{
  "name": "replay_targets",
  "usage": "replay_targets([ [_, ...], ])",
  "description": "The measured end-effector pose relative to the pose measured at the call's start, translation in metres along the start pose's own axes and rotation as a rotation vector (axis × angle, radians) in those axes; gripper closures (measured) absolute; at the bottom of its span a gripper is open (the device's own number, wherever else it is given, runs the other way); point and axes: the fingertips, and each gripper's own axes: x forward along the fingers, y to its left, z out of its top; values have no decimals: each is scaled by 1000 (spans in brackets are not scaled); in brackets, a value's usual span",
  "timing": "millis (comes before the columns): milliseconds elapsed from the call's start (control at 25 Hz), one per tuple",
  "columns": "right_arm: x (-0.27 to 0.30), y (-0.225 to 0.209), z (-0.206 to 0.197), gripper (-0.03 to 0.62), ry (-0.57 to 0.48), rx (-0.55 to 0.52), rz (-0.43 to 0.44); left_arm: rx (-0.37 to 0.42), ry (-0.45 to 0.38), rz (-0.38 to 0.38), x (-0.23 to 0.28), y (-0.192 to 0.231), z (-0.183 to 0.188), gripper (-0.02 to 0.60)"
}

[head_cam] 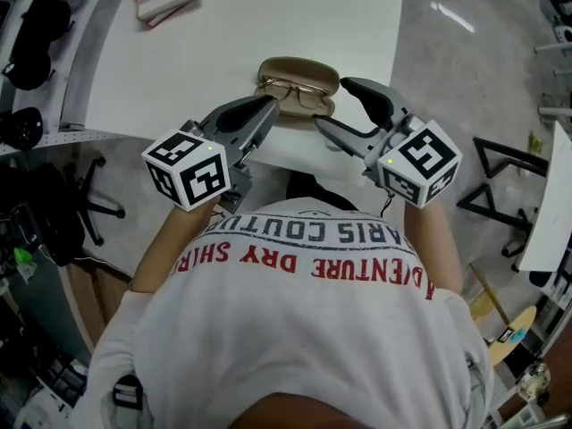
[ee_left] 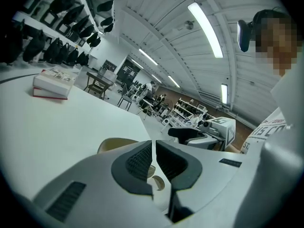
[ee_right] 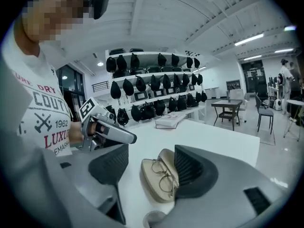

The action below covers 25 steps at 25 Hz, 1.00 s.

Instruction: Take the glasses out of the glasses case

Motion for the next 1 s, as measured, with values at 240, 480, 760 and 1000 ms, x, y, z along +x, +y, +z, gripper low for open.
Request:
replay_targets([
  [240,26,-11,-8,295,80,-37,45,-27,-6,30,3,13,3,534],
  [480,53,-20,-26,313,177,-94,57,-53,-19,68,0,31,3,534],
  [760,83,-24,-52,350,304,-170,76,-105,-35,108,-5,52,-4,535],
  [1000,96,-33,-71,376,377,-167,74,-123,-45,135,-8,60,-8,534],
])
